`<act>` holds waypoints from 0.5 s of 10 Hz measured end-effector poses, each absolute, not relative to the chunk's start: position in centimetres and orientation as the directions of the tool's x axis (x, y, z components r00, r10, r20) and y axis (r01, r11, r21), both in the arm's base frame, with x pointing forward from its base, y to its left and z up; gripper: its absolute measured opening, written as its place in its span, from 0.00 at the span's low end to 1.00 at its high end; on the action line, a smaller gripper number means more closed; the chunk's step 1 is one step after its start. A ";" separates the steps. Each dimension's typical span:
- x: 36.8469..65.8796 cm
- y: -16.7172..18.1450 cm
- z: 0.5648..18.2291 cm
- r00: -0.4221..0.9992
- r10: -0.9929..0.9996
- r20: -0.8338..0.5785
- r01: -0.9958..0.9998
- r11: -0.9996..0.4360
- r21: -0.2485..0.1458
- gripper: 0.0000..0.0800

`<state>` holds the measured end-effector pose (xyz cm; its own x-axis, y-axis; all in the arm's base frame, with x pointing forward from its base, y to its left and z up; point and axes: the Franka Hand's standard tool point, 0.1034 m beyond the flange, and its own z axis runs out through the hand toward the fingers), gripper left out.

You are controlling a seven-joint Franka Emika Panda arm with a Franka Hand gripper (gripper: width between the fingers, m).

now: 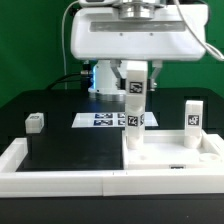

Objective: Assemble square table

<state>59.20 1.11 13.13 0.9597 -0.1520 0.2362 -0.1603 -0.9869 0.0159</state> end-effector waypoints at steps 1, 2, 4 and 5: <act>59.1 1.0 13.0 0.960 -0.147 0.239 -0.156 -0.988 0.018 0.36; 59.2 1.0 13.0 0.956 -0.145 0.255 -0.154 -0.988 0.019 0.36; 59.5 1.0 13.1 0.947 -0.141 0.289 -0.153 -0.988 0.018 0.36; 59.7 1.0 13.2 0.919 -0.128 0.372 -0.145 -0.989 0.020 0.36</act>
Offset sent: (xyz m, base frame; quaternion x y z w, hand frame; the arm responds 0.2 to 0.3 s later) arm 0.0000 0.0000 0.0000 0.0000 0.0000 0.0000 1.0000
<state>59.74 1.03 13.20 0.9194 -0.1277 0.3721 -0.1454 -0.9892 0.0196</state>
